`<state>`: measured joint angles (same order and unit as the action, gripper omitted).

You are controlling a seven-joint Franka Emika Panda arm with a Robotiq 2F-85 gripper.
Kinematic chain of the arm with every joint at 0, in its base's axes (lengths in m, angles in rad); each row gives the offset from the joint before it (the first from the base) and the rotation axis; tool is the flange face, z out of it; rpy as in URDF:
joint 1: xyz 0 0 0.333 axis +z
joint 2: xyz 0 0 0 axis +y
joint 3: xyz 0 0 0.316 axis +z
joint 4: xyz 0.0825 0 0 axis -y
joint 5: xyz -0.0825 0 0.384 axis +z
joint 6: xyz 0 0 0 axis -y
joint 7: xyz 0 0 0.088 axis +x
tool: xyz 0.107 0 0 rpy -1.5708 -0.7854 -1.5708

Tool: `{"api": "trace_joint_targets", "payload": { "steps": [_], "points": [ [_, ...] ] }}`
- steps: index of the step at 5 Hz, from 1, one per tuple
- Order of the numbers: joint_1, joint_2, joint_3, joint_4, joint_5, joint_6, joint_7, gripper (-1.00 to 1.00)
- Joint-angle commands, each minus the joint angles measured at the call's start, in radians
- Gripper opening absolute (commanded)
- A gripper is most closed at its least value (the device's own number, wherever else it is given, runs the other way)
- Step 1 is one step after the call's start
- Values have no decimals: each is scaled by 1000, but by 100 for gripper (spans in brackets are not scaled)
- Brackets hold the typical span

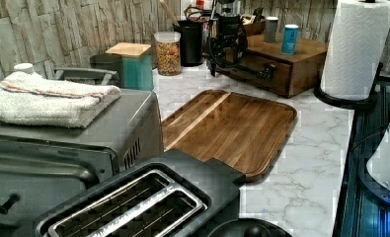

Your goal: Open the drawer.

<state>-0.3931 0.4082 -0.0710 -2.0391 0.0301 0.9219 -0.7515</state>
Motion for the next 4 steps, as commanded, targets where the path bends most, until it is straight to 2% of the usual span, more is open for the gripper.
{"api": "trace_joint_targets", "payload": {
  "steps": [1, 3, 4],
  "points": [
    [159, 24, 157, 36, 76, 33, 73, 100],
    [290, 57, 157, 140, 91, -40, 297, 100],
    [309, 69, 186, 150, 63, -17, 331, 100]
  ]
}}
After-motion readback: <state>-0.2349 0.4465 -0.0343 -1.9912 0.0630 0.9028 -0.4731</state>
